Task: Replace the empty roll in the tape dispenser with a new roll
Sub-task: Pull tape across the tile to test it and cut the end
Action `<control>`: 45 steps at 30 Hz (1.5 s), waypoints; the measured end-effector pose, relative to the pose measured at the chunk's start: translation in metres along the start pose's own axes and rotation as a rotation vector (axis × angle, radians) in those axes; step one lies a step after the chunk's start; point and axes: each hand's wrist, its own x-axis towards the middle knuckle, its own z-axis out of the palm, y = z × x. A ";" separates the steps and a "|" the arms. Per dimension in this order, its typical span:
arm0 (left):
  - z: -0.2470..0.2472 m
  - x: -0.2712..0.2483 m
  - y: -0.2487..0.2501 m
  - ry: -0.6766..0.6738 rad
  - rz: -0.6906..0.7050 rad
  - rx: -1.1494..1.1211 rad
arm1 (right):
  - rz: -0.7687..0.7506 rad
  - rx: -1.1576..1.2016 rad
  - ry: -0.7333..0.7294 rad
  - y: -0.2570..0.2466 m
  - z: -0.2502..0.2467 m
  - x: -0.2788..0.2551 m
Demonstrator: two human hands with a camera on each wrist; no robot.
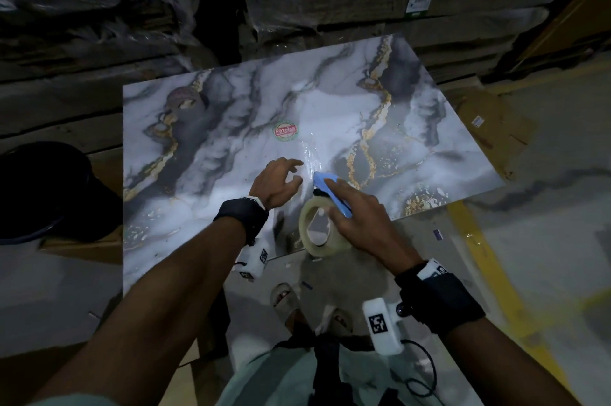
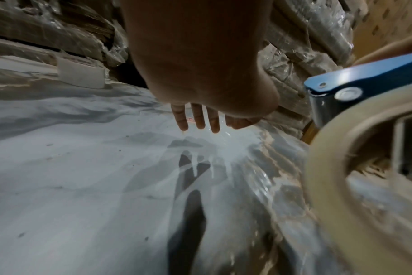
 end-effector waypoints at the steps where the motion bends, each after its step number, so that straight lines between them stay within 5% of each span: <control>1: -0.005 0.002 0.004 -0.010 -0.044 -0.101 | -0.004 0.039 0.024 0.000 0.001 0.006; 7: -0.035 0.019 0.028 -0.350 -0.394 -0.682 | -0.011 0.256 0.127 0.002 0.009 0.042; 13: -0.049 0.028 0.023 -0.411 -0.242 -0.909 | 0.050 0.430 0.181 -0.008 0.014 0.070; 29: -0.085 0.076 0.037 -0.226 -0.274 -0.551 | -0.141 0.538 0.146 -0.018 0.018 0.116; 32: -0.084 0.091 0.041 -0.208 -0.308 -0.388 | -0.077 0.581 0.100 -0.005 0.019 0.132; 37: -0.079 0.118 0.055 -0.134 -0.254 0.195 | 0.132 0.894 -0.024 0.028 0.017 0.169; 41: -0.066 0.134 0.075 -0.109 -0.078 0.686 | 0.322 1.123 -0.105 0.045 0.012 0.195; 45: -0.045 0.150 0.091 -0.158 0.067 0.940 | 0.399 1.079 -0.099 0.070 0.013 0.214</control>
